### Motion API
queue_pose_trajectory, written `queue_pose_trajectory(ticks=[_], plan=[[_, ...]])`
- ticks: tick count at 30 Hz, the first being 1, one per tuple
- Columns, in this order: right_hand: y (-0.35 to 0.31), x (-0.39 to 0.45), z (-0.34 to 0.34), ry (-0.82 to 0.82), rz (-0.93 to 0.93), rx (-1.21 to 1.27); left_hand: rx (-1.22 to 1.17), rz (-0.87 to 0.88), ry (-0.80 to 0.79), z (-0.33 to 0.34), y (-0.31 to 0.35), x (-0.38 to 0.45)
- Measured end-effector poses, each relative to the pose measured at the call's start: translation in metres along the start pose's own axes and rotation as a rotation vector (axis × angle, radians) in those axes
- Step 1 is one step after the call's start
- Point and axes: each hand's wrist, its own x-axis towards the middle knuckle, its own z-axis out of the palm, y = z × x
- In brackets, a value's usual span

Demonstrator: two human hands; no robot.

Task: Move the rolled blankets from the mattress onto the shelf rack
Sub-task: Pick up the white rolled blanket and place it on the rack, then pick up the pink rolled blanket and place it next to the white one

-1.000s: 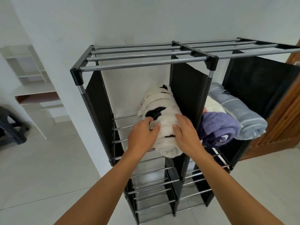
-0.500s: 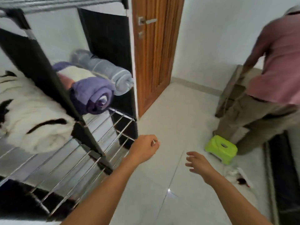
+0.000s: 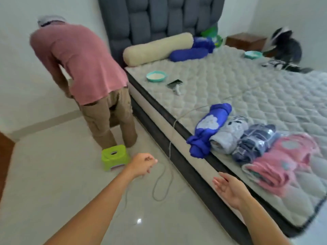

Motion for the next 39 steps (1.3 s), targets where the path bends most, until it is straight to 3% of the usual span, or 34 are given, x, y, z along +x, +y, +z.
queue_pose_trajectory(ticks=[5, 11, 17, 23, 28, 32, 39], plan=[[-0.061, 0.006, -0.093, 0.119, -0.137, 0.207, -0.005, 0.056, -0.227, 0.101, 0.119, 0.069], [-0.089, 0.029, -0.140, 0.274, -0.187, 0.238, 0.015, 0.113, -0.495, 0.193, 0.211, 0.117], [-0.108, 0.050, -0.168, 0.456, -0.120, 0.257, -0.162, -0.222, -0.748, 0.264, 0.251, 0.165], [-0.117, 0.073, -0.201, 0.621, -0.089, 0.207, -0.083, -0.491, -0.985, 0.324, 0.263, 0.179], [-0.142, 0.122, -0.219, 0.654, -0.049, 0.040, -0.290, -0.760, -0.967, 0.361, 0.277, 0.195], [-0.176, 0.176, -0.246, 0.544, 0.025, -0.026, -0.413, -0.921, -0.896, 0.385, 0.281, 0.216], [-0.217, 0.234, -0.275, 0.442, 0.040, -0.009, -0.342, -0.977, -0.840, 0.416, 0.290, 0.229]])
